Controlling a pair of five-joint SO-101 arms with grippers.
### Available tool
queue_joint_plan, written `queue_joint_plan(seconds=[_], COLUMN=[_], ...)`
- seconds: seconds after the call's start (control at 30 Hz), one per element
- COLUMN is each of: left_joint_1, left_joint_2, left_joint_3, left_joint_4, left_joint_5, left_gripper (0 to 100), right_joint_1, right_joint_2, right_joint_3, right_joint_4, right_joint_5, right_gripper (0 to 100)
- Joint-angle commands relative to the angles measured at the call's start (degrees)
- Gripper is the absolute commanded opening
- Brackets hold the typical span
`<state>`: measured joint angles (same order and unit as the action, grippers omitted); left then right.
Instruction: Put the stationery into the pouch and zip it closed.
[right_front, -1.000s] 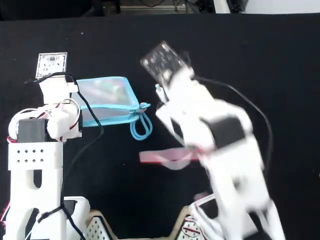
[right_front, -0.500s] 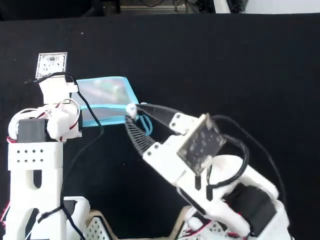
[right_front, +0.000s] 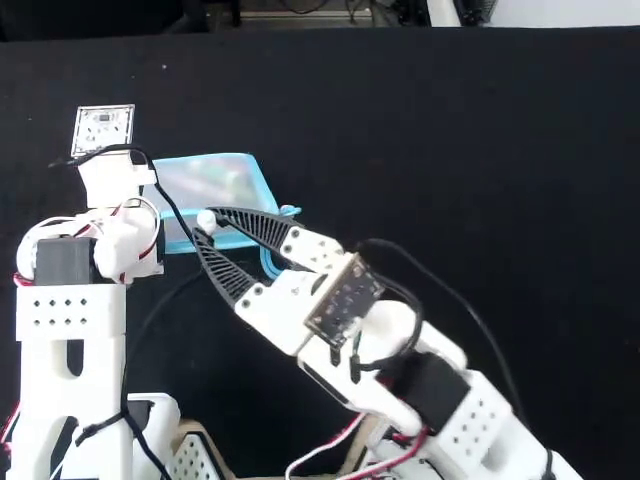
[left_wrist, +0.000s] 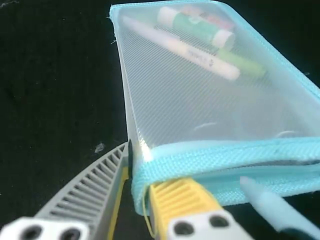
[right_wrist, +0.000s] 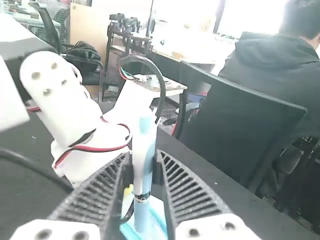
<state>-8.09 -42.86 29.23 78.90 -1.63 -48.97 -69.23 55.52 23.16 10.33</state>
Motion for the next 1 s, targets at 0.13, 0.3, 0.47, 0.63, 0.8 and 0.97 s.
queue_joint_plan(seconds=[0.13,0.3,0.47,0.63,0.8,0.97], left_joint_1=[-0.48,-0.48,-0.48,-0.48,-0.48,-0.48], left_joint_2=[-0.18,-0.18,-0.18,-0.18,-0.18,-0.18], left_joint_3=[-0.13,-0.13,-0.13,-0.13,-0.13,-0.13], left_joint_4=[0.18,0.18,0.00,0.00,0.00,0.18], left_joint_5=[-0.44,-0.44,-0.44,-0.44,-0.44,-0.44], left_gripper=[3,3,3,3,3,3], right_joint_1=[2.55,5.54,4.75,0.09,-1.58,1.85], right_joint_2=[-0.48,-0.66,-0.48,-0.40,-0.92,-1.01], right_joint_3=[11.12,18.51,20.00,14.20,8.66,5.85], right_joint_4=[-16.09,-19.87,-18.02,-3.34,3.08,3.43], right_joint_5=[0.09,0.09,0.00,0.00,0.00,0.00], right_gripper=[1.1,1.1,3.1,19.7,16.0,13.3])
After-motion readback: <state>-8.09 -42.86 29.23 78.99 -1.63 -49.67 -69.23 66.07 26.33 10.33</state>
